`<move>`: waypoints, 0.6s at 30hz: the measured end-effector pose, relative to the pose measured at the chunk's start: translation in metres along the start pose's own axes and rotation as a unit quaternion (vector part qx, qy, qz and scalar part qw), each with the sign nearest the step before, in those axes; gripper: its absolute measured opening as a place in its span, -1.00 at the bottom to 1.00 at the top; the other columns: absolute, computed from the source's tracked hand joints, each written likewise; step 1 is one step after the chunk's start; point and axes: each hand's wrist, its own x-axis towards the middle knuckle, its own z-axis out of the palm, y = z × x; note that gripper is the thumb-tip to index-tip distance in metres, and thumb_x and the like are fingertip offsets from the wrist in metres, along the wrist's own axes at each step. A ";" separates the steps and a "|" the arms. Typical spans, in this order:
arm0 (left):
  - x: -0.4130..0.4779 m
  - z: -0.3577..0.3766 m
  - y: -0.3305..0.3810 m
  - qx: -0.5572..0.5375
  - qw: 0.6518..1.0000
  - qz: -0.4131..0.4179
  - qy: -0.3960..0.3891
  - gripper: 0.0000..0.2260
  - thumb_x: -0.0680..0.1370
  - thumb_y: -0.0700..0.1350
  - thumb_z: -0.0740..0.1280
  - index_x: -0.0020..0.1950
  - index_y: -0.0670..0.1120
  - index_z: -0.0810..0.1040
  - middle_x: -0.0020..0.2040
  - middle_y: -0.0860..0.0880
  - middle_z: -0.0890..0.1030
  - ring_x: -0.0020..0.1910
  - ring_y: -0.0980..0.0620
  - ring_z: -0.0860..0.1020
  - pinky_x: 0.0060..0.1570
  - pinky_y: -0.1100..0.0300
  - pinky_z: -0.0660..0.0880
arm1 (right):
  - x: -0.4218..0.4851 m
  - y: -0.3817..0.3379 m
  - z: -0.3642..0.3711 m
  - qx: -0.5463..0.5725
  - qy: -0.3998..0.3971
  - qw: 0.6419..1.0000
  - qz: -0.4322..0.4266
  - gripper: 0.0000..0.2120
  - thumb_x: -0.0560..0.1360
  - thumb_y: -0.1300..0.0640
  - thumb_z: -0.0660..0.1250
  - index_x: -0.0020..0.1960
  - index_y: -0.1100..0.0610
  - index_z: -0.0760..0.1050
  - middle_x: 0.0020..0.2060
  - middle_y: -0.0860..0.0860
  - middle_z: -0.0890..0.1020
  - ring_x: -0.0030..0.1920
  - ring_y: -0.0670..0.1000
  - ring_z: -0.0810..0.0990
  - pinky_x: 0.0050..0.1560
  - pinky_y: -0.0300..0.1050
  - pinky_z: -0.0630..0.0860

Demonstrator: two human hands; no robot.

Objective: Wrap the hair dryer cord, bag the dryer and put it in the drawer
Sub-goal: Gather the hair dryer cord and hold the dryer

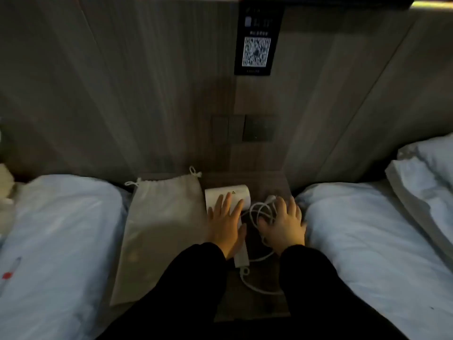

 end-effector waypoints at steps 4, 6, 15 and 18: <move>0.015 0.029 -0.013 0.064 0.992 0.060 0.091 -0.48 0.51 0.14 0.11 0.46 0.06 0.24 0.56 -0.12 -0.09 0.53 -0.20 -0.12 0.41 -0.24 0.01 | 0.015 0.013 0.023 -0.011 -0.024 1.000 -0.010 -0.20 0.38 -0.21 0.29 0.50 -0.08 -0.01 0.53 0.13 -0.07 0.49 0.27 0.06 0.42 0.23 0.17; 0.011 0.042 -0.015 0.059 0.984 0.091 0.143 -0.49 0.45 0.14 0.12 0.39 0.06 0.34 0.56 -0.13 -0.05 0.52 -0.22 -0.07 0.40 -0.27 0.08 | 0.015 0.019 0.034 0.000 -0.034 0.999 -0.027 -0.19 0.38 -0.16 0.32 0.50 -0.07 0.00 0.53 0.15 -0.07 0.49 0.26 0.10 0.43 0.12 0.21; 0.009 0.052 -0.015 0.033 0.982 0.109 0.148 -0.60 0.55 0.05 0.17 0.36 -0.02 0.36 0.56 -0.06 -0.17 0.52 -0.12 -0.23 0.44 -0.17 -0.06 | 0.013 0.045 0.040 -0.049 -0.012 0.993 -0.103 -0.26 0.32 -0.04 0.41 0.42 0.09 0.23 0.40 0.20 0.30 0.32 0.19 0.41 0.32 -0.08 0.33; 0.005 0.057 -0.006 0.039 0.986 0.118 0.107 -0.51 0.53 0.09 0.19 0.43 -0.02 0.26 0.56 -0.14 -0.04 0.52 -0.19 -0.14 0.45 -0.17 0.03 | -0.001 0.048 0.034 0.014 0.042 0.990 -0.131 -0.64 0.32 0.12 0.41 0.08 0.17 0.45 0.01 0.16 0.59 0.05 0.14 0.56 -0.04 -0.16 0.41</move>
